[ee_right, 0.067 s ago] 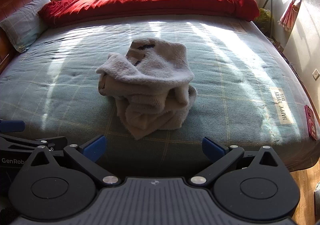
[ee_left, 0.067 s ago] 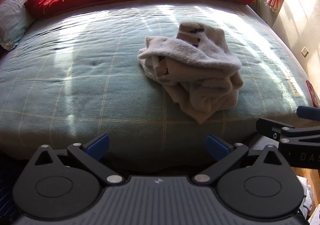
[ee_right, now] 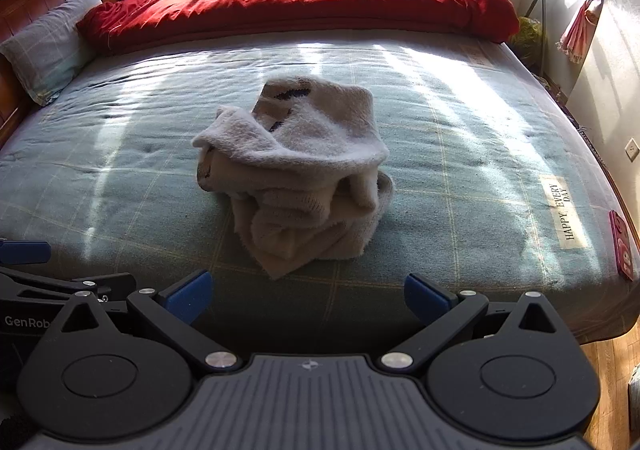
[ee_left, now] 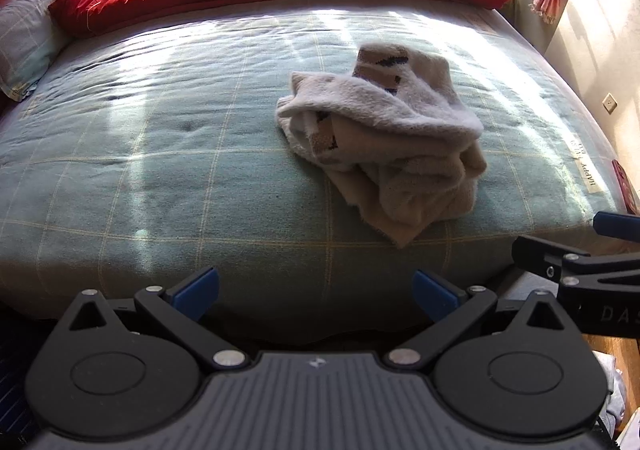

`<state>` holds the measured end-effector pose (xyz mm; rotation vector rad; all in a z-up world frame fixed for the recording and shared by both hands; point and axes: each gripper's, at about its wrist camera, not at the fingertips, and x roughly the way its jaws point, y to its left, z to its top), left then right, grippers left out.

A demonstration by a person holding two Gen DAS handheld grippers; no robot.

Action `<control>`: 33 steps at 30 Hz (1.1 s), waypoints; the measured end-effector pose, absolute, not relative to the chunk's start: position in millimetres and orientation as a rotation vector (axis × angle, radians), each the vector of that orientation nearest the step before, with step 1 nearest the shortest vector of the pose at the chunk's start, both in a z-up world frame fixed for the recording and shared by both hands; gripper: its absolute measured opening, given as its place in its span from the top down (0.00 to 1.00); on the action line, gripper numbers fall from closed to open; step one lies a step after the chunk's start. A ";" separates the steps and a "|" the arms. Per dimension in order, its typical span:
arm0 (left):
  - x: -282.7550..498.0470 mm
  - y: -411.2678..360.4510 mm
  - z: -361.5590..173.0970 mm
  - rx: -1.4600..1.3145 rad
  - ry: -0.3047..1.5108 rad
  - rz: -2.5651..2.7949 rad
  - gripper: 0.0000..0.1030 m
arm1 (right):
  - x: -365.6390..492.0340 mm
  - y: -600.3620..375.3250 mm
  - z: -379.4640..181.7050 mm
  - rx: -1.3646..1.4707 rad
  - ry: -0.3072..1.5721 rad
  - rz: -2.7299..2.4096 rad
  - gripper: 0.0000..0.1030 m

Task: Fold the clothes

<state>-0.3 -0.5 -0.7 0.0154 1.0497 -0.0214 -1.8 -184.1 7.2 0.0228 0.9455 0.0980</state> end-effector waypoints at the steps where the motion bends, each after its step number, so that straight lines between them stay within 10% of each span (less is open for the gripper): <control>1: -0.4 -0.7 -1.0 0.017 1.050 -0.021 0.01 | -1.8 -183.9 7.0 0.022 0.945 0.096 0.00; 33: -2.1 -0.2 -2.6 0.013 1.055 -0.036 0.01 | -1.5 -184.0 9.3 0.016 0.934 0.107 0.00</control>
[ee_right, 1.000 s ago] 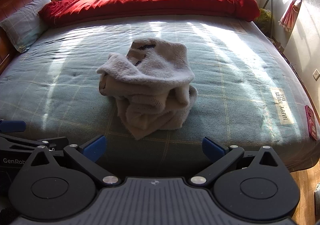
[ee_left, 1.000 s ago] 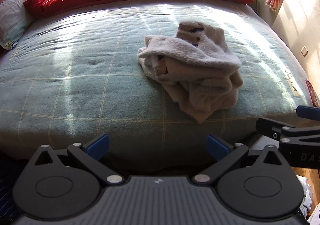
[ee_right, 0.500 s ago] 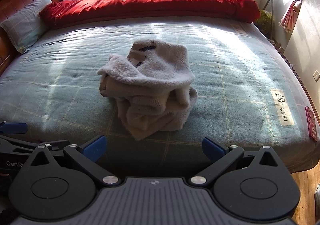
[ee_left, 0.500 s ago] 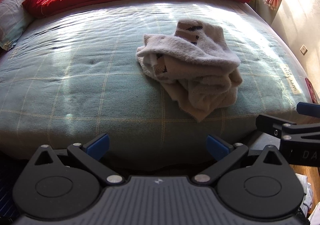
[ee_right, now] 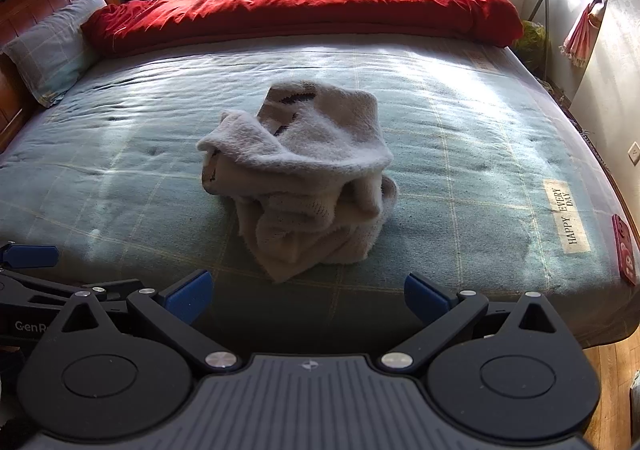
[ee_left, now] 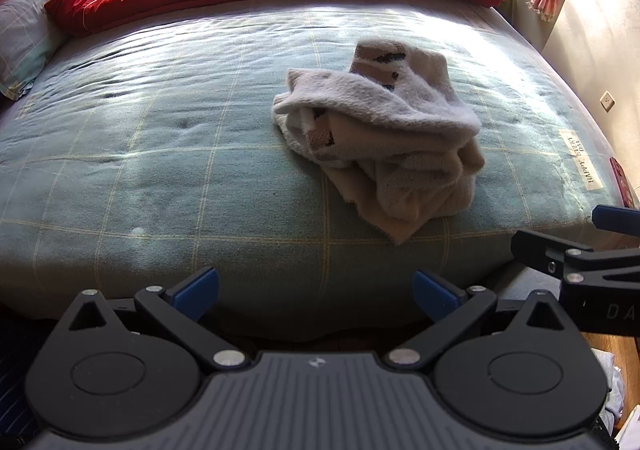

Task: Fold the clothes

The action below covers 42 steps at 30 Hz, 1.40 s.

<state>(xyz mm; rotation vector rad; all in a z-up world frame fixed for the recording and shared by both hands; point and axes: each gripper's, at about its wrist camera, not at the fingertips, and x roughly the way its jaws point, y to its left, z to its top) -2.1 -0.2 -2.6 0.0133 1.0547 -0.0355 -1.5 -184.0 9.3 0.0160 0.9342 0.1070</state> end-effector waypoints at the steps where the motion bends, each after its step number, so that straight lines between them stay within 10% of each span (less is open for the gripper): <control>1: -1.3 -0.2 -2.5 0.013 1.056 -0.035 0.01 | -1.5 -183.9 9.3 0.015 0.934 0.108 0.00; 42: 2.3 3.0 -5.3 0.012 1.059 -0.035 0.01 | -1.3 -181.9 6.4 0.016 0.929 0.118 0.00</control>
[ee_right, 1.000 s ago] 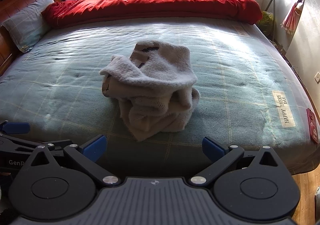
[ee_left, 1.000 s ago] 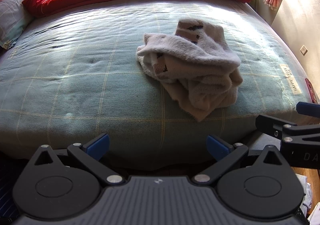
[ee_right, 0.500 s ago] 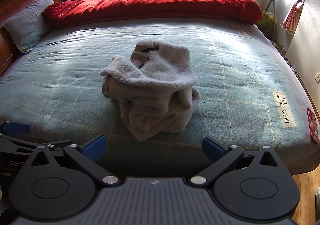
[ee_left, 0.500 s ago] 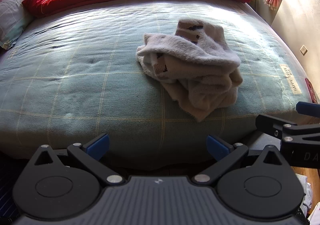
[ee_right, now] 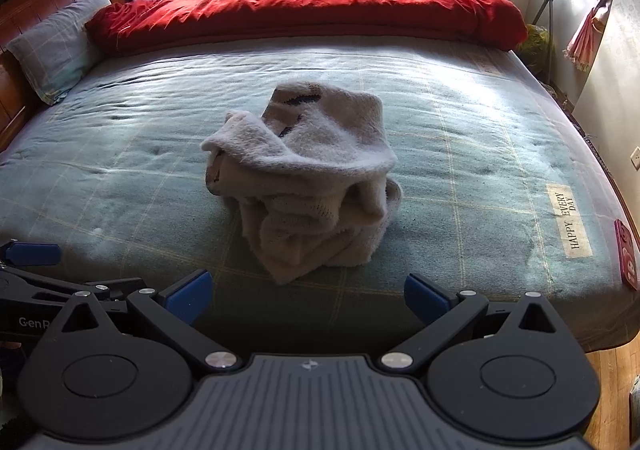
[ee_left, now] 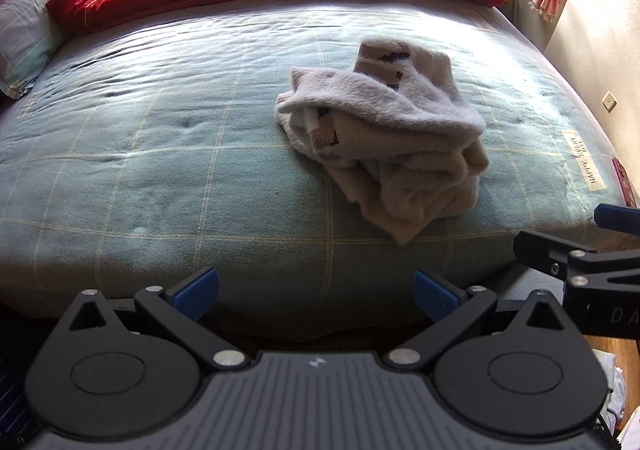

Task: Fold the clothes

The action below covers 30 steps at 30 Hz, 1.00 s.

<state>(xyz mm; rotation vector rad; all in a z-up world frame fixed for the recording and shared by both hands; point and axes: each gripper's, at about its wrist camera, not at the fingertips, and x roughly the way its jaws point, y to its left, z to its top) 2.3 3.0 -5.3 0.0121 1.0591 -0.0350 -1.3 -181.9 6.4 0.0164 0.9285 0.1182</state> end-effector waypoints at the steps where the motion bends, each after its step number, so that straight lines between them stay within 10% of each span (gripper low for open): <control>1: 2.9 3.3 -6.2 0.012 1.060 -0.034 0.01 | -1.0 -182.0 5.9 0.018 0.929 0.119 0.00; 30: 49.9 22.4 -30.8 0.000 1.038 -0.021 0.01 | 61.1 -168.0 -26.9 -0.043 0.980 0.147 0.00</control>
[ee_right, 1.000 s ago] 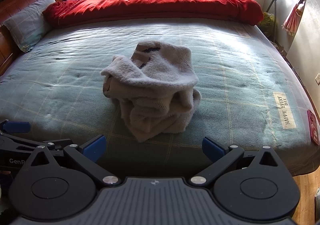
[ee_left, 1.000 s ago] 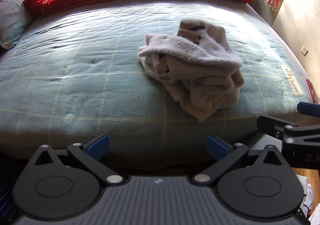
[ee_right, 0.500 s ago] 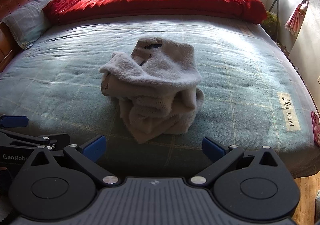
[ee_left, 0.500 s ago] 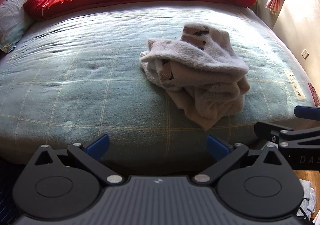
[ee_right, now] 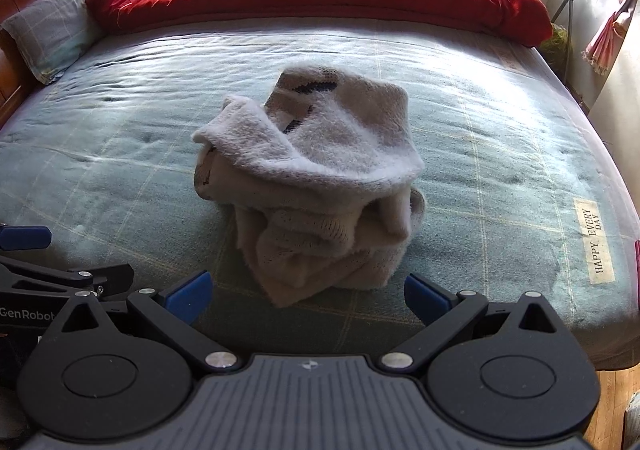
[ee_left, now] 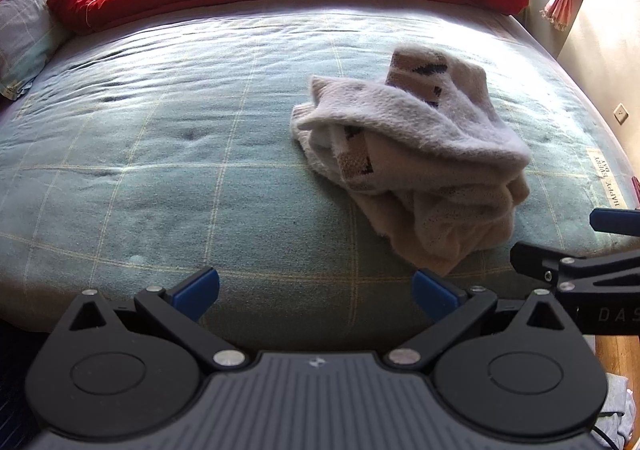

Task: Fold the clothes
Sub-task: 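Move the right tool toward the sweater and grasp its fabric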

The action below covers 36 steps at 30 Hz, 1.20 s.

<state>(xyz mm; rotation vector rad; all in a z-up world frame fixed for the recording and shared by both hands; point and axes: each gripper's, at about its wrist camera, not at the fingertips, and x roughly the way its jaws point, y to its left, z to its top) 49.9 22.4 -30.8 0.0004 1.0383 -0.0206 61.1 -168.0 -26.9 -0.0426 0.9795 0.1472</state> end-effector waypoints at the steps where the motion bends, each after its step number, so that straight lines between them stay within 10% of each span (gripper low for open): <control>1: 52.9 22.4 -31.2 0.001 1.037 -0.020 0.01 | 64.2 -168.1 -27.7 -0.047 0.978 0.144 0.00; 36: 123.3 7.3 -66.4 0.005 0.939 -0.208 0.01 | 151.2 -190.0 -70.3 -0.050 0.992 0.153 0.00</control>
